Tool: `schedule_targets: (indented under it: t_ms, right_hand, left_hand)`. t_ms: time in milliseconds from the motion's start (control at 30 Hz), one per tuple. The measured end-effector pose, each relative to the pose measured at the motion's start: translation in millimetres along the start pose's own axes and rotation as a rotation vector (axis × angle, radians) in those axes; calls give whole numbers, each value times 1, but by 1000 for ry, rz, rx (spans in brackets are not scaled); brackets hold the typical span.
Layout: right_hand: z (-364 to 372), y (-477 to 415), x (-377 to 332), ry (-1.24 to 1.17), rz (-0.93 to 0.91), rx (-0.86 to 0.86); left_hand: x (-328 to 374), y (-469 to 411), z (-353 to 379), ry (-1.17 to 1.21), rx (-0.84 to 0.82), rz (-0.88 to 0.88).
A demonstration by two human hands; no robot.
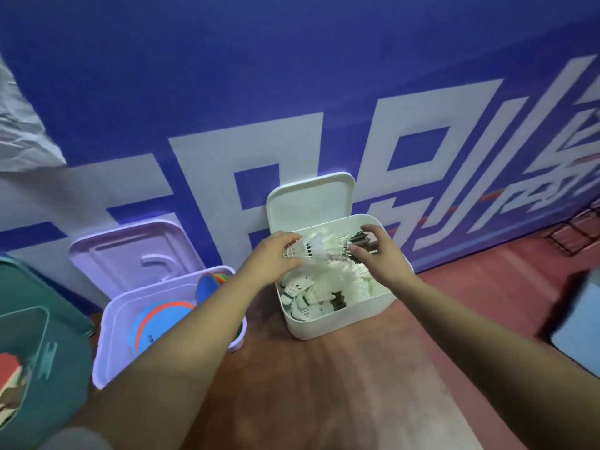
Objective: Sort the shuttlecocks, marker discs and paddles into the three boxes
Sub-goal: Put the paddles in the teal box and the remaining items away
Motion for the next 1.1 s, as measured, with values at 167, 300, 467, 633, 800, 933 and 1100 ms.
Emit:
schedule_targets:
  t_ms: [167, 300, 467, 633, 800, 933, 1100]
  right_hand:
    - [-11, -40, 50, 206, 91, 25]
    - [-6, -54, 69, 383, 83, 72]
    - [11, -57, 94, 712, 45, 68]
    - [24, -57, 109, 818, 100, 4]
    - [4, -38, 64, 683, 35, 205]
    - [19, -20, 21, 647, -38, 134]
    - [83, 30, -49, 652, -223, 61]
  left_hand:
    - [-1, -65, 43, -236, -27, 15]
    - [0, -102, 76, -194, -78, 63]
    - [-14, -123, 130, -247, -308, 67]
    - [-12, -121, 141, -332, -385, 86]
    - [9, -102, 65, -137, -50, 121]
    - [-8, -45, -6, -58, 99, 29]
    - [-56, 74, -87, -113, 232, -132]
Point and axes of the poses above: each hand's wrist, its own y-axis away from the middle knuckle, its own z-axis out of the palm, x = y × z, the point moved 9 cm from there along -y, towards the middle knuckle, and after that the axes turned 7 degrees about z, right-handed, at the moved point
